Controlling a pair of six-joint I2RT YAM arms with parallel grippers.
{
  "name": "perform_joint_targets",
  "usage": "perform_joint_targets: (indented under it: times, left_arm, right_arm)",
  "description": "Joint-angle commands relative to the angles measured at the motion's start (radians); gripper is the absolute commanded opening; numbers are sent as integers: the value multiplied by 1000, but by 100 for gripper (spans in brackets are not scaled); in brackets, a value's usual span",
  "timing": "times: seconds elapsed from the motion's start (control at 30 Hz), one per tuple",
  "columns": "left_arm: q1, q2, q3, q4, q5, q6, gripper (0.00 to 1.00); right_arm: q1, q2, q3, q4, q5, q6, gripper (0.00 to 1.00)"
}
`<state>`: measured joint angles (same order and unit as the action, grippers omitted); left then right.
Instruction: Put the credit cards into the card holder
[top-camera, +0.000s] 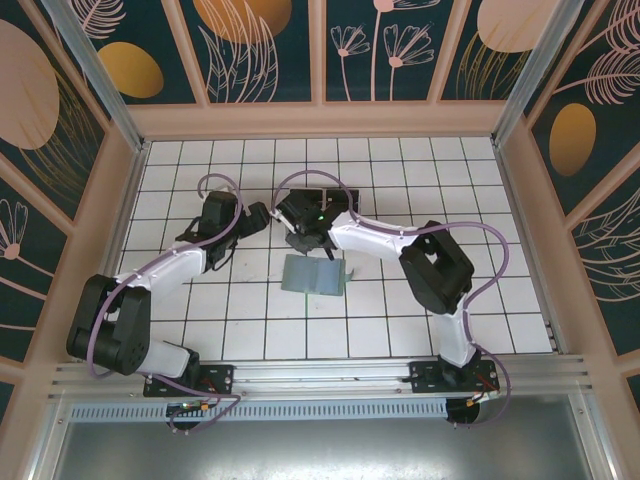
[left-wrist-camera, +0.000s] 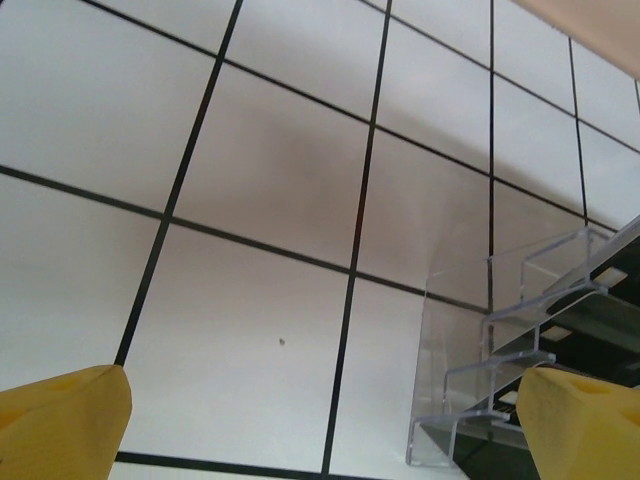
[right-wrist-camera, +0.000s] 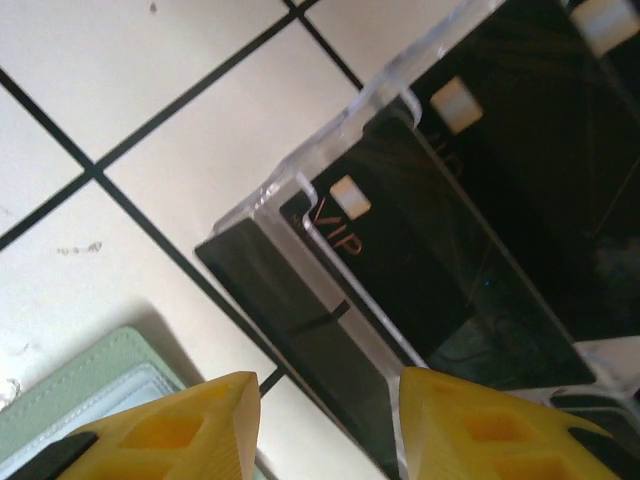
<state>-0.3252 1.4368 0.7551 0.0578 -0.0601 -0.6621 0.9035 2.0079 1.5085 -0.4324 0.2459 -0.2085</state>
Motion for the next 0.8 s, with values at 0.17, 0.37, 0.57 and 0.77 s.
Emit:
perform_joint_targets:
  times: [0.17, 0.37, 0.57, 0.77]
  left_arm:
    - [9, -12, -31, 39, 28, -10, 99]
    - [9, -14, -40, 46, 30, -16, 99]
    - [9, -14, -42, 50, 32, -19, 98]
    - [9, -13, -43, 59, 38, -25, 99]
  right_arm:
    - [17, 86, 94, -69, 56, -45, 37]
    - [18, 102, 103, -75, 60, -55, 31]
    - [21, 105, 102, -81, 74, -63, 23]
    - [25, 106, 98, -71, 95, -88, 17]
